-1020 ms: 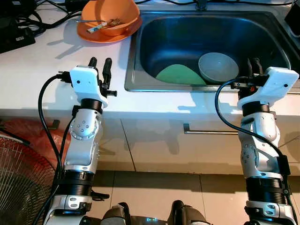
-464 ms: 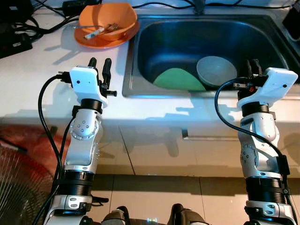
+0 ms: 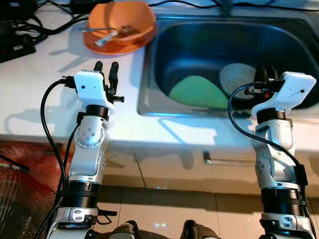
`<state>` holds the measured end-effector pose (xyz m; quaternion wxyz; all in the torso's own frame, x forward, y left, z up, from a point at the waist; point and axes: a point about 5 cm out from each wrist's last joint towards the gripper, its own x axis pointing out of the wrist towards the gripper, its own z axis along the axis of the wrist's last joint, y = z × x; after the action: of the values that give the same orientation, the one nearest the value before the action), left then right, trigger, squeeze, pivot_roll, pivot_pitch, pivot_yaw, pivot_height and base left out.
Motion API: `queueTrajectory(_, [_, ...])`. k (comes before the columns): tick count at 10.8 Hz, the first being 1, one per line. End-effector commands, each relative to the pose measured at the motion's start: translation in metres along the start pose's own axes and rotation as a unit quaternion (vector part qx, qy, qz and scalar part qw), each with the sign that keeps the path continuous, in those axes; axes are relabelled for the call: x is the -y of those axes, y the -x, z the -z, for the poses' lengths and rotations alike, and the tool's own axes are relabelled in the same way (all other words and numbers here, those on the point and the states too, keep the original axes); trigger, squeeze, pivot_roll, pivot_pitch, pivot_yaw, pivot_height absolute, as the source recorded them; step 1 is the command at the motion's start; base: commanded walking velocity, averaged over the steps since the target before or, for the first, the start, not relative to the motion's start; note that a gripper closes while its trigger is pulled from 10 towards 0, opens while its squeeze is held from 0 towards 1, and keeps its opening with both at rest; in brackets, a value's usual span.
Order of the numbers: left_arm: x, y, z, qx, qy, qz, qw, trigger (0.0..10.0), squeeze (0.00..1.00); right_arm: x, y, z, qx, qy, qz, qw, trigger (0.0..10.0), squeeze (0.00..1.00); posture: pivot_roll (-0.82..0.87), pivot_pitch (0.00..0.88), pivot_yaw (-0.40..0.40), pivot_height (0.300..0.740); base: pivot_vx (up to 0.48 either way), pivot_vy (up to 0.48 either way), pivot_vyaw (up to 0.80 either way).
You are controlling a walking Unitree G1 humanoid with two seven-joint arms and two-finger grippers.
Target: Kitchen organization
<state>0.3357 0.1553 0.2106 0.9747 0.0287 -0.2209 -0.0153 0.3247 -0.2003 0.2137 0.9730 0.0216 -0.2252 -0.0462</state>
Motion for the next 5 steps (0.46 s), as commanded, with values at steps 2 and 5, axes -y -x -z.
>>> queueTrajectory(2, [-0.0012,0.0015,-0.0023,0.002,0.003,-0.007,1.000,10.0,0.00,-0.0007,-0.0008,-0.0002,0.002,0.000,0.002,1.000,10.0,0.00,0.01,0.216,0.028,0.740,0.388,0.000,0.00])
queueTrajectory(5, [-0.0005,0.0012,-0.0017,0.001,0.005,-0.006,1.000,10.0,0.00,-0.0006,-0.0010,0.0005,0.001,-0.001,0.001,1.000,10.0,0.00,0.01,0.215,0.027,0.740,0.409,0.000,0.00])
